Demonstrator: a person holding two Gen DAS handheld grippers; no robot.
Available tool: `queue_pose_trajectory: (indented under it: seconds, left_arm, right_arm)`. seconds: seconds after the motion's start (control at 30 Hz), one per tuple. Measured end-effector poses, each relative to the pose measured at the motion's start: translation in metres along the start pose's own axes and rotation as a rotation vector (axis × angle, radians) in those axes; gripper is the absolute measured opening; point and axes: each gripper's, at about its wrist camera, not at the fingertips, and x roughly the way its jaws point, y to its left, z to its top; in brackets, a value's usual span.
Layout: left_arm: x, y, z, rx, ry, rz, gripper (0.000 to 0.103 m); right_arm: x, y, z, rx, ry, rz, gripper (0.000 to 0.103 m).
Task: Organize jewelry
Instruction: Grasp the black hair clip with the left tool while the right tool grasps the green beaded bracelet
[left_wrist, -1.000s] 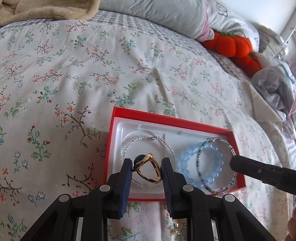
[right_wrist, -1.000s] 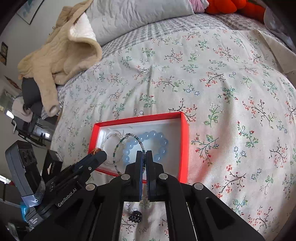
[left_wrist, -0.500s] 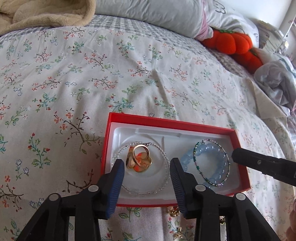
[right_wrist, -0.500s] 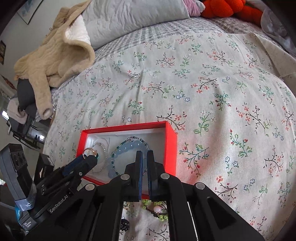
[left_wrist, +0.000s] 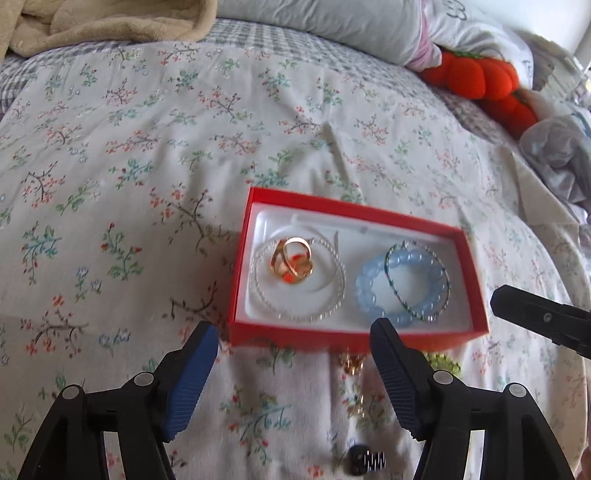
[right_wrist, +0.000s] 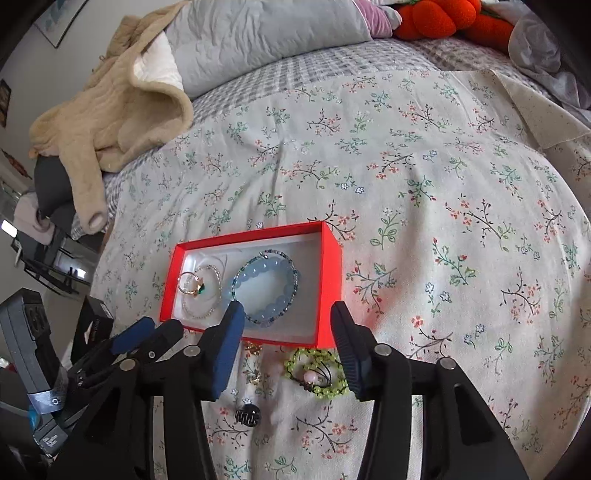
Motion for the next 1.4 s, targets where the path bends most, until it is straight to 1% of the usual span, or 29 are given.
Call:
queue_pose_trajectory:
  seconds: [0.07, 0.17, 0.3, 0.47, 0.6, 0.73, 0.9, 0.97, 1.03, 1.13, 1.27, 1.37, 1.4]
  left_arm:
    - [-0.001, 0.001, -0.005, -0.014, 0.033, 0.01, 0.075]
    - [0.001, 0.003, -0.013, -0.049, 0.103, 0.029, 0.082]
    - [0.003, 0.008, -0.024, -0.091, 0.177, 0.037, 0.083]
    - [0.0, 0.004, -0.035, -0.102, 0.204, 0.036, 0.084]
    - [0.004, -0.002, -0.045, -0.098, 0.252, 0.042, 0.084]
    - [0.012, -0.01, -0.054, -0.101, 0.296, 0.019, 0.084]
    - [0.022, -0.03, -0.058, -0.062, 0.328, -0.027, 0.083]
    - [0.026, -0.038, -0.058, -0.046, 0.339, -0.036, 0.08]
    - [0.032, -0.045, -0.059, -0.025, 0.355, -0.042, 0.072]
    - [0.041, -0.052, -0.06, -0.008, 0.376, -0.039, 0.057]
    - [0.049, -0.057, -0.06, 0.001, 0.381, -0.023, 0.048]
    - [0.052, -0.058, -0.06, 0.01, 0.375, -0.018, 0.037]
    - [0.053, -0.058, -0.06, 0.013, 0.373, -0.014, 0.031]
  right_arm:
    - [-0.002, -0.002, -0.006, 0.001, 0.019, -0.013, 0.056]
    - [-0.003, -0.004, -0.016, 0.0, 0.048, -0.043, 0.057]
    - [-0.001, -0.01, -0.028, -0.002, 0.087, -0.111, 0.058]
    - [-0.002, -0.024, -0.038, 0.055, 0.124, -0.137, 0.059]
    - [-0.001, -0.03, -0.046, 0.083, 0.147, -0.153, 0.062]
    - [-0.002, -0.032, -0.05, 0.091, 0.153, -0.162, 0.062]
    - [-0.003, -0.035, -0.05, 0.096, 0.155, -0.163, 0.062]
    - [-0.002, -0.036, -0.05, 0.099, 0.158, -0.165, 0.062]
    - [-0.002, -0.039, -0.05, 0.102, 0.159, -0.167, 0.063]
    - [-0.004, -0.043, -0.05, 0.109, 0.159, -0.168, 0.063]
    - [-0.006, -0.047, -0.05, 0.117, 0.157, -0.17, 0.063]
    - [-0.007, -0.05, -0.05, 0.119, 0.159, -0.172, 0.063]
    - [-0.007, -0.05, -0.05, 0.119, 0.16, -0.173, 0.063]
